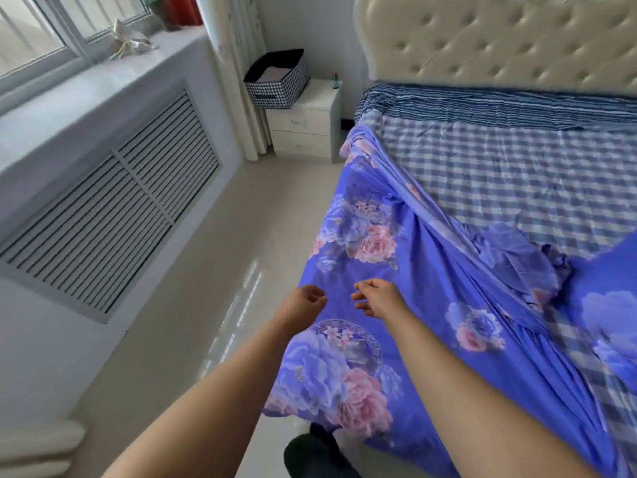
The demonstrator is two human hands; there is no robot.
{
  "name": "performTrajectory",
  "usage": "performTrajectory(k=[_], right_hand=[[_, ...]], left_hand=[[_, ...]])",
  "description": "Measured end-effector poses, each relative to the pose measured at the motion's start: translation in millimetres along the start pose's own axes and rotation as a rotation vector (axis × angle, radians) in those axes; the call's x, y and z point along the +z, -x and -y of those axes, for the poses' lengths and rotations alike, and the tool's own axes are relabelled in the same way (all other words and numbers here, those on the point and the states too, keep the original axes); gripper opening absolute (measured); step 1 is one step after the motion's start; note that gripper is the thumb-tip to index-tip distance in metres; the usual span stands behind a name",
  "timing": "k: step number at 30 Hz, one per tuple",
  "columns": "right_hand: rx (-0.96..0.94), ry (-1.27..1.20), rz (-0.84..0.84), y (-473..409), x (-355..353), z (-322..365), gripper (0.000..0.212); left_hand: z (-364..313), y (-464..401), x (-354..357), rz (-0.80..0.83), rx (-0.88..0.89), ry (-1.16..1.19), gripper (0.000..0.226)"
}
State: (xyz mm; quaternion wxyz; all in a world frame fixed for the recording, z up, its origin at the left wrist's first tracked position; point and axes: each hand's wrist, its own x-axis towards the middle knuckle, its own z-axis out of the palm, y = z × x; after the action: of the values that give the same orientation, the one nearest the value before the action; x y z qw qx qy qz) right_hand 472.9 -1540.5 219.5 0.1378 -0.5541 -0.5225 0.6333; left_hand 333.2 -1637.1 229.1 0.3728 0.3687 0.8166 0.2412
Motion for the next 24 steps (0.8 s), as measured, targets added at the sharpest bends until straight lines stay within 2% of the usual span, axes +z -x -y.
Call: performTrajectory(k=[6,11,19,24], right_hand=[[0.085,-0.008,0.023,-111,105,75,0.01],[0.126,-0.024,0.017,-182,144,131,0.011],[0.155,-0.346,-0.326,-337,178,203,0.013],[0.234,-0.493,-0.427,-401,181,236,0.013]], left_hand=[[32,-124,-106,0.024,-0.045,-0.109,0.025],[29,-231,-165,0.111,0.006,-0.184,0.026],[-5,-431,-238,0.293,0.175,-0.334,0.024],[-50,-531,-256,0.367,0.281,-0.45,0.023]])
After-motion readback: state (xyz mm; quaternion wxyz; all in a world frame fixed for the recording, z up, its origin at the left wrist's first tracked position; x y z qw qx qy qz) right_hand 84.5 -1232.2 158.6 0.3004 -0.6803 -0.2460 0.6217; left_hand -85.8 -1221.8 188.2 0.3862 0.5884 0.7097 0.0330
